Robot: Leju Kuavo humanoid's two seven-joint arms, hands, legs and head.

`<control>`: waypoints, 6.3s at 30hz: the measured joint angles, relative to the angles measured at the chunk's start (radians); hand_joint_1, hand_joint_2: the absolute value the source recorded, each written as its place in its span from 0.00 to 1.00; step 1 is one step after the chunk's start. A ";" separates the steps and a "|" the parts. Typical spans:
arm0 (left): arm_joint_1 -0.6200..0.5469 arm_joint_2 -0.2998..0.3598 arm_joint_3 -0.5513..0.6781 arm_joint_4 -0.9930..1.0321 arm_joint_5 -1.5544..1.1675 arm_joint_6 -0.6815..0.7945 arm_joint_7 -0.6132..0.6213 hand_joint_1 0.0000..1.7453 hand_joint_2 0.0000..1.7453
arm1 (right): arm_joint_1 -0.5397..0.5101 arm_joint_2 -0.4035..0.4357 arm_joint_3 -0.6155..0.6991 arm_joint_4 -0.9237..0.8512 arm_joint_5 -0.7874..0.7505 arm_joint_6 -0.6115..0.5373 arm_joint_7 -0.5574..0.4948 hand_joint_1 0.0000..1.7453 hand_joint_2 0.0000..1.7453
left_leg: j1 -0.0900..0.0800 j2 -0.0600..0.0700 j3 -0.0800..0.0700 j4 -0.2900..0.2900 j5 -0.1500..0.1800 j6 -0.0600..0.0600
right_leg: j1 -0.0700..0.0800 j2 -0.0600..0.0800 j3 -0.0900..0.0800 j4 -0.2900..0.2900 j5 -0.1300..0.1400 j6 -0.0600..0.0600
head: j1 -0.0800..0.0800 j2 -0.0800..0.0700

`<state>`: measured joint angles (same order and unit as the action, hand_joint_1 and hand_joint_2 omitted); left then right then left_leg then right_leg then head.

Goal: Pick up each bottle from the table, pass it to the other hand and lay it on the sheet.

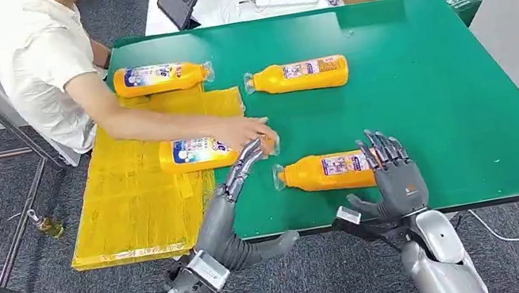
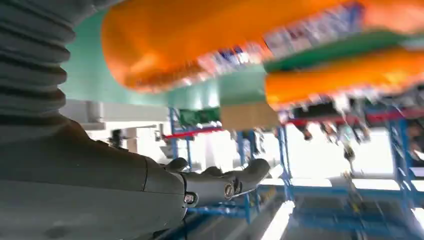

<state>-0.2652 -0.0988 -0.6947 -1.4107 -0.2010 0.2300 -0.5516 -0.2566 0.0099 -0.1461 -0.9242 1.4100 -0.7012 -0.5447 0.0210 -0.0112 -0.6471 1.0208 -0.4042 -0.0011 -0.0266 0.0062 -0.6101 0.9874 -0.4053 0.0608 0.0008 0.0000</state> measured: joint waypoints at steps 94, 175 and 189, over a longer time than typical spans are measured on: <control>0.140 -0.100 0.118 0.042 0.785 -0.015 0.098 0.00 1.00 | 0.034 -0.072 0.312 -0.040 -0.893 0.241 -0.095 1.00 1.00 | 0.000 0.001 0.001 0.000 -0.002 0.001 | 0.000 0.002 0.001 0.000 -0.001 0.000 | 0.000 0.000; -0.012 0.005 0.163 0.118 -0.059 0.362 0.098 1.00 1.00 | 0.182 0.127 0.490 -0.382 -1.017 0.009 -0.156 0.00 0.00 | 0.000 0.002 0.000 0.000 -0.002 0.000 | 0.000 0.002 -0.002 0.000 -0.001 0.000 | 0.000 0.000; -0.115 0.013 0.237 0.318 -0.787 0.439 0.388 1.00 1.00 | 0.214 0.199 0.307 -0.511 -1.038 0.000 -0.156 0.00 0.00 | 0.001 0.002 0.000 0.000 -0.001 0.000 | 0.001 0.002 -0.002 0.000 -0.001 -0.001 | 0.001 0.000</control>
<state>-0.3802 -0.0862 -0.4579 -1.0928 -0.9884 0.6686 -0.1639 -0.0425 0.2087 0.1606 -1.4351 0.3719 -0.7008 -0.7004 0.0218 -0.0092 -0.6472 1.0206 -0.4052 -0.0009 -0.0260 0.0085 -0.6120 0.9874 -0.4058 0.0603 0.0015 0.0000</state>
